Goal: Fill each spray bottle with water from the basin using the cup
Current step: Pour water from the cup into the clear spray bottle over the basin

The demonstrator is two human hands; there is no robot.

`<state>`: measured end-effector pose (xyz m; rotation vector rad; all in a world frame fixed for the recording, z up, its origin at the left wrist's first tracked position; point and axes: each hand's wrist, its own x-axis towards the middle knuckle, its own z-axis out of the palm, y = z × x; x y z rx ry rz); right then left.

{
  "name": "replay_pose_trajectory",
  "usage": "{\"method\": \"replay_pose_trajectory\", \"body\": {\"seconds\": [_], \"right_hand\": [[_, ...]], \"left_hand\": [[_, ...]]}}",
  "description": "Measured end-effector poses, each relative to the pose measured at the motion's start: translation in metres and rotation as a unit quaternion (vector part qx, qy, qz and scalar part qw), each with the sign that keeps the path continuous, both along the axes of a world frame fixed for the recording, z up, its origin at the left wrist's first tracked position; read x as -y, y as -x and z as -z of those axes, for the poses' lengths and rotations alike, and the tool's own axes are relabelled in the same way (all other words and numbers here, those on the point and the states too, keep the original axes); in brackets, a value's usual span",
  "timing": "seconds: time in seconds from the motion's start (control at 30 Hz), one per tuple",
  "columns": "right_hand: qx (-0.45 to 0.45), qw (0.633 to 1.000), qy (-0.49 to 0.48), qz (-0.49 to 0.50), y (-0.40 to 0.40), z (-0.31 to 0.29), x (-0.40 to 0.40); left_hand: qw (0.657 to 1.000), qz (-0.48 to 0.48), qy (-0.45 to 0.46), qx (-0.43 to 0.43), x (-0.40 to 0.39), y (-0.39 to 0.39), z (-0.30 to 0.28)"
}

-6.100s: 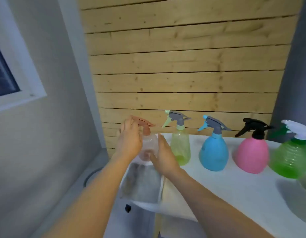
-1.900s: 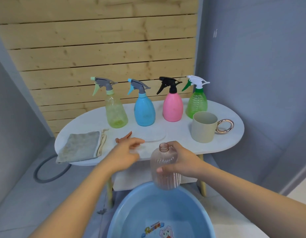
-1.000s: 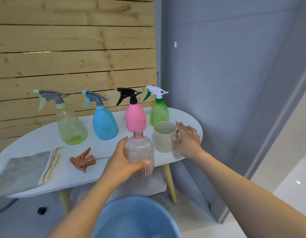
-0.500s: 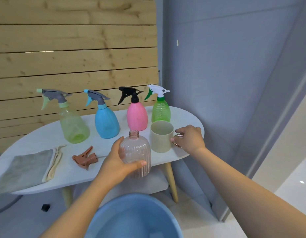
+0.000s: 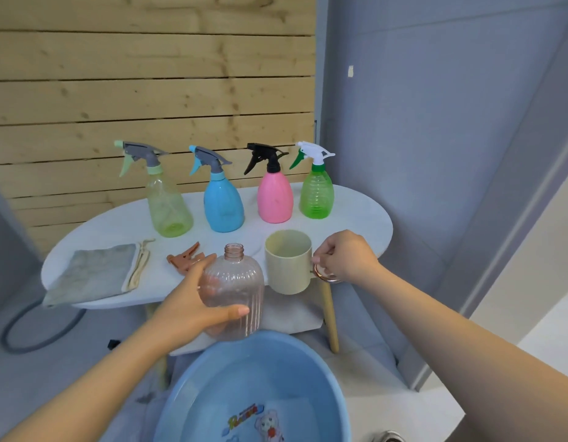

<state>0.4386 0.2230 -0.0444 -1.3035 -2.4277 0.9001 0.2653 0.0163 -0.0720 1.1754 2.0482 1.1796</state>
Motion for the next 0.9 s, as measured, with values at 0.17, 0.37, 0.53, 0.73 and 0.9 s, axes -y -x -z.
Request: {"method": "replay_pose_trajectory", "body": {"seconds": [0.17, 0.37, 0.53, 0.73, 0.9], "right_hand": [[0.028, 0.992, -0.005, -0.120, 0.002, -0.002, 0.035], [0.189, 0.946, 0.019, -0.264, 0.038, 0.047, 0.057], [0.312, 0.880, -0.026, -0.359, 0.073, 0.114, 0.060], [0.292, 0.884, -0.052, -0.362, 0.091, 0.201, 0.070], [0.292, 0.897, -0.061, -0.327, 0.087, 0.260, 0.082]], "left_hand": [[0.995, 0.058, 0.080, 0.018, 0.049, 0.014, 0.011], [0.980, 0.062, 0.187, 0.040, 0.073, 0.050, 0.050], [0.967, 0.073, 0.236, 0.058, 0.074, 0.075, 0.107], [0.970, 0.024, 0.231, 0.073, 0.073, 0.076, 0.196], [0.979, -0.047, 0.192, 0.058, 0.071, 0.062, 0.246]]}}
